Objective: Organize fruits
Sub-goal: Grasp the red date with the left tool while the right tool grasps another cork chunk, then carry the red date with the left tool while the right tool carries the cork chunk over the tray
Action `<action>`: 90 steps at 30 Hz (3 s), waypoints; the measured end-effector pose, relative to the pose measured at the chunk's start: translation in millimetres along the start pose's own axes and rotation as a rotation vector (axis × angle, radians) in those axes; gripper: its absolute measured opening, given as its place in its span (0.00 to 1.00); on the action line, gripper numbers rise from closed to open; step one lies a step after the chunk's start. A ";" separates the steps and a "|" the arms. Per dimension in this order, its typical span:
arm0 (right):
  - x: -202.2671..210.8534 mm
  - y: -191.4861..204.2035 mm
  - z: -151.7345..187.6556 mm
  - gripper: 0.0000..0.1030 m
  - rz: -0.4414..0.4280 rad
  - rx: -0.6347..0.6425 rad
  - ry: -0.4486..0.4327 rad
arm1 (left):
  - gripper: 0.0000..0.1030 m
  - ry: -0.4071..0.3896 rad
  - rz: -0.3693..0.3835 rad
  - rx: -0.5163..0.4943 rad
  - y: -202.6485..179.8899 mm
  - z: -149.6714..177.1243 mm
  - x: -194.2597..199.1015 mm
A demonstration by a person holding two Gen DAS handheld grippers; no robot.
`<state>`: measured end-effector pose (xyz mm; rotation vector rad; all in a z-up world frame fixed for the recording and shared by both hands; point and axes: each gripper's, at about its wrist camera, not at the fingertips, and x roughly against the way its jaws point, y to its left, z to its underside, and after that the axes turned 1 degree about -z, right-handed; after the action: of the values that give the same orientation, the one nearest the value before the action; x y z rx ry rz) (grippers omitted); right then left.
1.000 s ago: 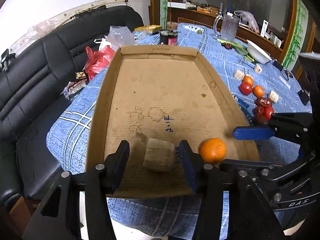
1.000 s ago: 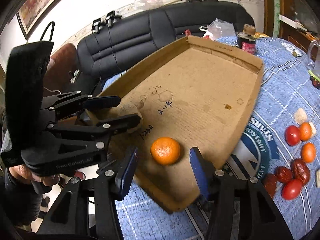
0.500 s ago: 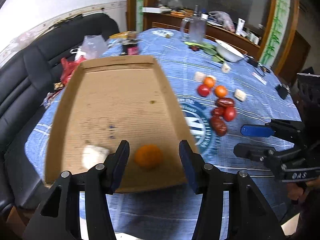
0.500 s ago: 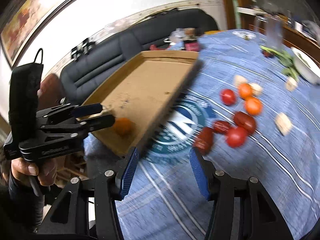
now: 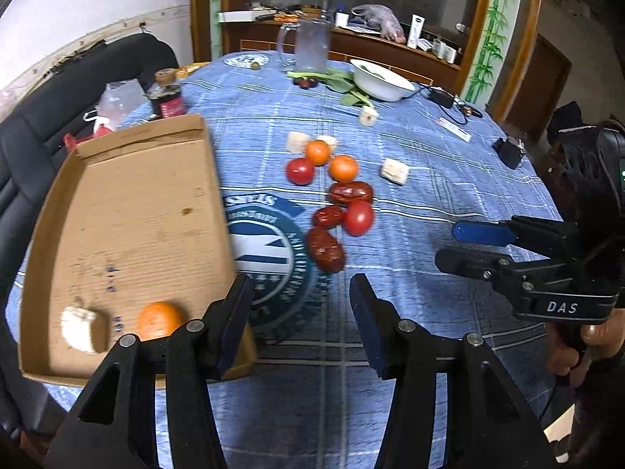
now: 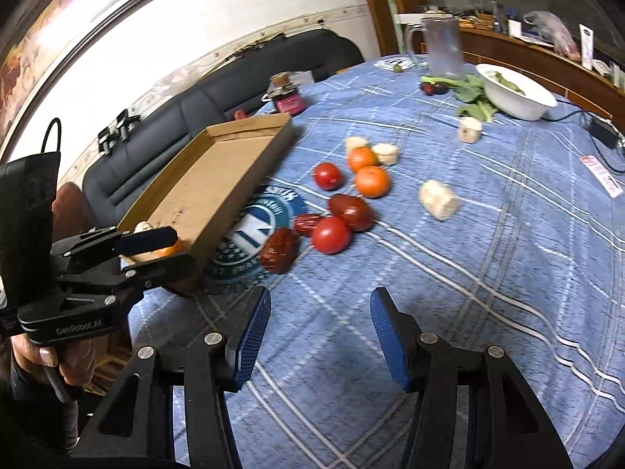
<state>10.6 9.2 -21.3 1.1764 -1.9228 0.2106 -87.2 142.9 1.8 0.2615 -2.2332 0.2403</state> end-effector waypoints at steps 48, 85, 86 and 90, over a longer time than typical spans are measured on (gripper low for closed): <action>-6.9 -24.0 -31.3 0.31 0.093 -0.022 -0.097 | 0.25 0.008 -0.014 -0.005 -22.4 -23.3 -45.7; -12.2 65.9 -26.7 0.31 0.005 0.117 -0.067 | 0.25 -0.073 -0.074 0.097 36.0 -5.1 2.8; -13.4 68.4 -27.7 0.31 0.002 0.122 -0.066 | 0.25 -0.073 -0.075 0.100 37.5 -4.7 3.4; -17.5 76.7 -30.9 0.31 -0.008 0.138 -0.062 | 0.25 -0.076 -0.085 0.111 45.9 -3.9 5.1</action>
<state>-29.3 78.7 5.8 1.2941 -1.9835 0.3097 -99.8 187.4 4.3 0.4305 -2.2804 0.3141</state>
